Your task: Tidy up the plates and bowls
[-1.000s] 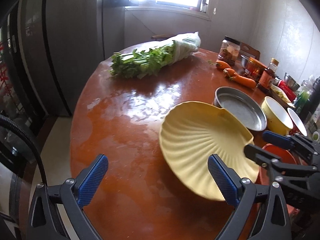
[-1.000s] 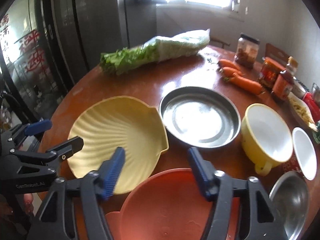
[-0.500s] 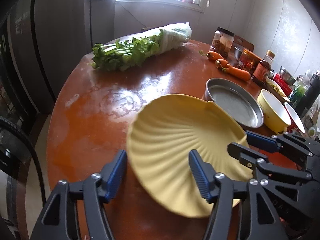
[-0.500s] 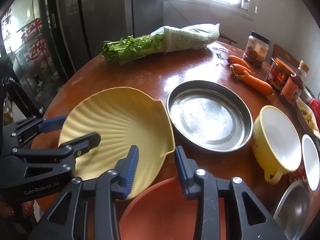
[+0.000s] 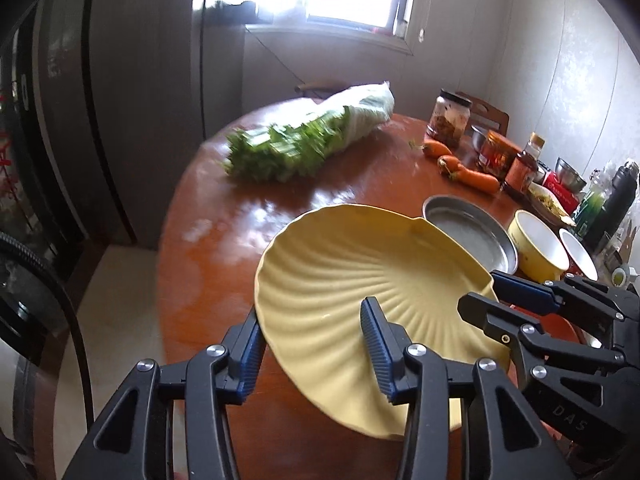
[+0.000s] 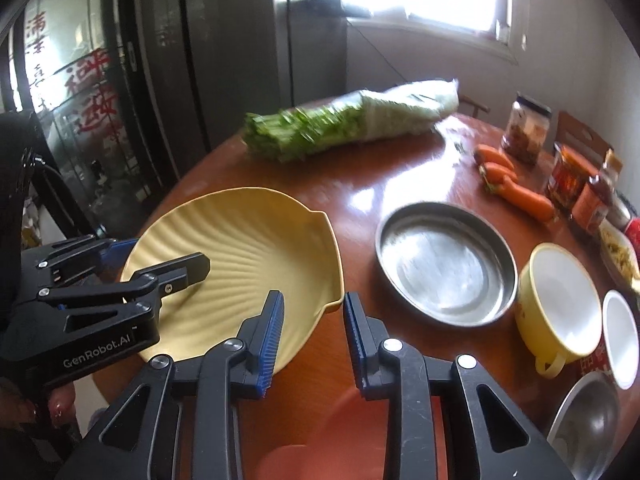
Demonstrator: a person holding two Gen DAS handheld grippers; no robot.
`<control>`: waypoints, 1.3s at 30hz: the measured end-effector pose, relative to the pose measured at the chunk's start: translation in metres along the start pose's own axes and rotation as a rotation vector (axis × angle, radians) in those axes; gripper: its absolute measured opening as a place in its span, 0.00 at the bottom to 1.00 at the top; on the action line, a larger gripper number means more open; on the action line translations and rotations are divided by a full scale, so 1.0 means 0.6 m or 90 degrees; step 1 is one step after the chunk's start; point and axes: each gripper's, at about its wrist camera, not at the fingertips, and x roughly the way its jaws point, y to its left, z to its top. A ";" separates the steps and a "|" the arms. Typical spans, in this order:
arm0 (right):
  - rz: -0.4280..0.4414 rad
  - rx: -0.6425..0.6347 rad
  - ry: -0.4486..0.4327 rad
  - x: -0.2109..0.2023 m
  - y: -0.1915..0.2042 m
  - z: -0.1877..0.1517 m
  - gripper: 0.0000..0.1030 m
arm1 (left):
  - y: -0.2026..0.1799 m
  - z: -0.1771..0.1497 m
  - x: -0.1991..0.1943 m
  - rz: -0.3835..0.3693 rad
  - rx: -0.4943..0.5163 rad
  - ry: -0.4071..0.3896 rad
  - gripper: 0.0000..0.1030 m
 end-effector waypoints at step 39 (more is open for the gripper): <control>0.022 0.030 -0.001 0.025 0.007 -0.031 0.45 | -0.014 -0.021 0.056 0.024 0.051 0.016 0.57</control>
